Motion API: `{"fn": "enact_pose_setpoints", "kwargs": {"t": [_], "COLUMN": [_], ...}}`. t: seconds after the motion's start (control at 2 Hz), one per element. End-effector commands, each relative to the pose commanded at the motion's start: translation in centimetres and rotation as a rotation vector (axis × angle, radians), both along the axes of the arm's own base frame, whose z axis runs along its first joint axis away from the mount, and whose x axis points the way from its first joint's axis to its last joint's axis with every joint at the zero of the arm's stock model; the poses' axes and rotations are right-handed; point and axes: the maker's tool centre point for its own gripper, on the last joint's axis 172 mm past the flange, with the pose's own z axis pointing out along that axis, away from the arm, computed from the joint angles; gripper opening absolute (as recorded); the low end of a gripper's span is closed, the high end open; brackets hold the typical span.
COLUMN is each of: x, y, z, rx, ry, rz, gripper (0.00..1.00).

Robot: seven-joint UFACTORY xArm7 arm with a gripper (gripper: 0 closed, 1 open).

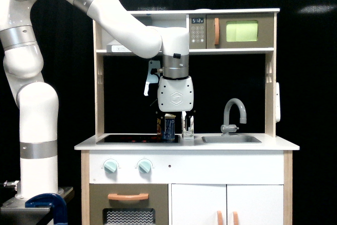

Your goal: Put the canned spam into the sink

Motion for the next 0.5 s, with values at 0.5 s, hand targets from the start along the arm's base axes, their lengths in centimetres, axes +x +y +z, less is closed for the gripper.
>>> {"fn": "enact_pose_setpoints", "kwargs": {"t": [0.5], "x": [-1.9], "y": [6.1], "z": [1.6], "rx": [0.0], "ry": [0.0], "rz": [0.0], "gripper": [1.0]}}
